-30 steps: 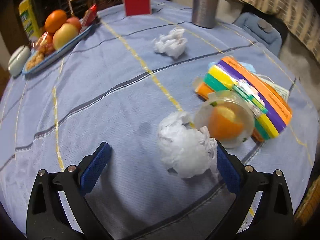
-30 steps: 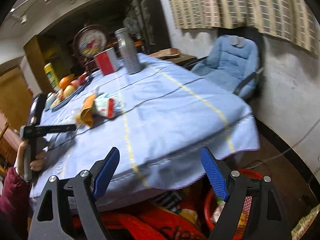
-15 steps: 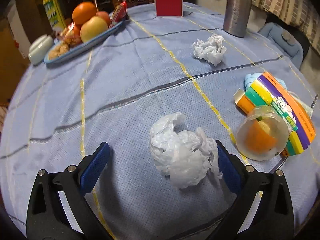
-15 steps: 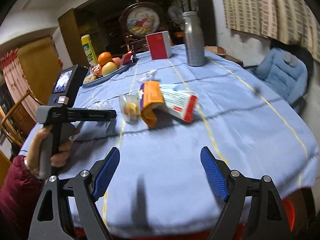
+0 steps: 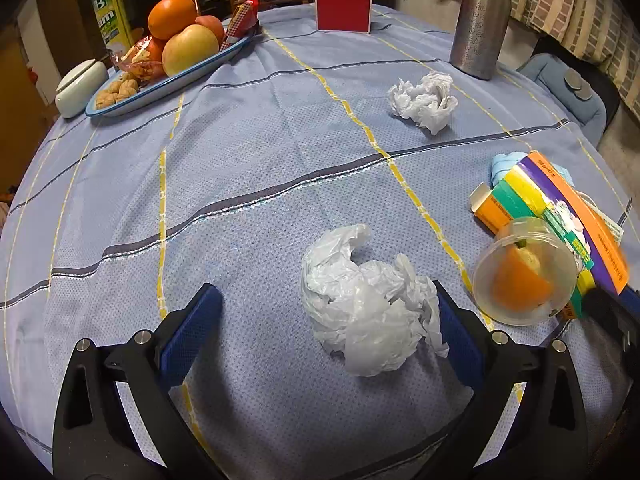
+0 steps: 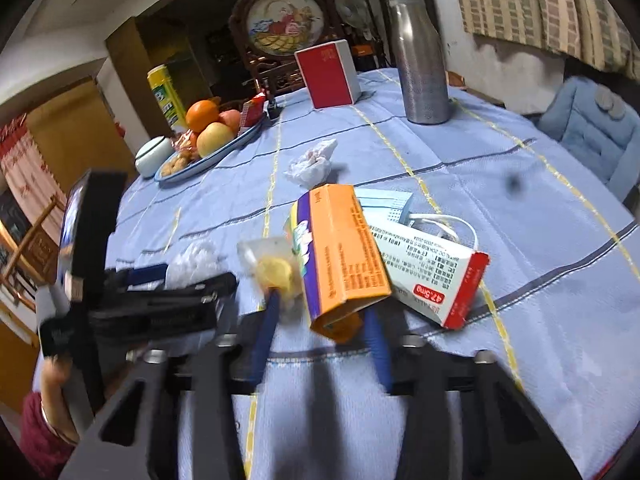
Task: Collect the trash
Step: 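Close the right tool on the orange medicine carton while the left tool approaches the plastic bag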
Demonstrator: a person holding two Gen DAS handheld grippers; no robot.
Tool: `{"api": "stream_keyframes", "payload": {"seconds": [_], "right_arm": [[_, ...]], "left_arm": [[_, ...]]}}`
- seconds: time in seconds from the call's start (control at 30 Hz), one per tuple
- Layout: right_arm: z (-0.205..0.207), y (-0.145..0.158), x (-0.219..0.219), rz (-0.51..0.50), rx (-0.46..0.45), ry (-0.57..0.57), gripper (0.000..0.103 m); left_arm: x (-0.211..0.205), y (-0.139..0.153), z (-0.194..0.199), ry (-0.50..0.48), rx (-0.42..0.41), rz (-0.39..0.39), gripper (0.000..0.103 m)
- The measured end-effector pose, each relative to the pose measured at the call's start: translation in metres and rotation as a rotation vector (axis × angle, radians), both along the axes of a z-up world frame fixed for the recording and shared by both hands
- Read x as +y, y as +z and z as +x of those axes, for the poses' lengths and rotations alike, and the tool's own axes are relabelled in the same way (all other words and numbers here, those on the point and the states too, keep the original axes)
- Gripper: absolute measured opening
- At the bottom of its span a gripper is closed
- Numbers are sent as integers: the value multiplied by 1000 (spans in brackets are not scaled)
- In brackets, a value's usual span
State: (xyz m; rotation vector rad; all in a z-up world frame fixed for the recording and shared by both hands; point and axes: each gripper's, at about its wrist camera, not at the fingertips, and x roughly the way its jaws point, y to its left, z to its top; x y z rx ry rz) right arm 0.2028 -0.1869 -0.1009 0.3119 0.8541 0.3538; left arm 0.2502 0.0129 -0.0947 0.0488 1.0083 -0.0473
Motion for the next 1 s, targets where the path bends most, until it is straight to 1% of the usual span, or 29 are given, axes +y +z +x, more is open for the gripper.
{"api": "stream_keyframes", "payload": {"seconds": [0.03, 0.07, 0.17, 0.23, 0.3, 0.43, 0.5, 0.6, 0.63, 0.7, 0.77, 0.87, 1.0], "right_arm": [[-6, 4, -5, 35, -30, -15, 13], [-17, 13, -11, 44, -79, -29, 12], [-49, 34, -19, -6, -198, -45, 12], [-65, 38, -27, -17, -213, -45, 12], [-75, 34, -35, -13, -189, -44, 12], [-83, 11, -48, 0, -103, -42, 13], [-85, 5, -50, 4, -88, -45, 14], [-83, 1, -51, 10, -69, -38, 18], [-83, 0, -51, 10, -68, -37, 19], [-83, -1, -49, -3, -72, -40, 25], [-83, -3, -47, -11, -72, -45, 39], [-83, -5, -46, -13, -64, -48, 43], [-81, -7, -47, -10, -57, -52, 43]], "left_arm": [[0, 0, 0, 0, 0, 0, 98], [0, 0, 0, 0, 1, 0, 98], [0, 0, 0, -1, 4, 1, 98], [1, 1, 0, -3, 7, 0, 98], [1, 1, -1, -8, 8, -1, 98], [-1, 2, -2, -24, 5, -14, 97], [-3, 4, -4, -34, -6, -17, 97], [-6, 7, -6, -37, -34, 6, 97], [-7, 8, -6, -40, -41, 12, 97], [-10, 8, -6, -52, -49, 19, 97], [-11, 7, -6, -59, -46, 20, 97], [-9, 4, -2, -55, -26, 7, 97], [-3, 3, 2, -39, -13, -22, 97]]}}
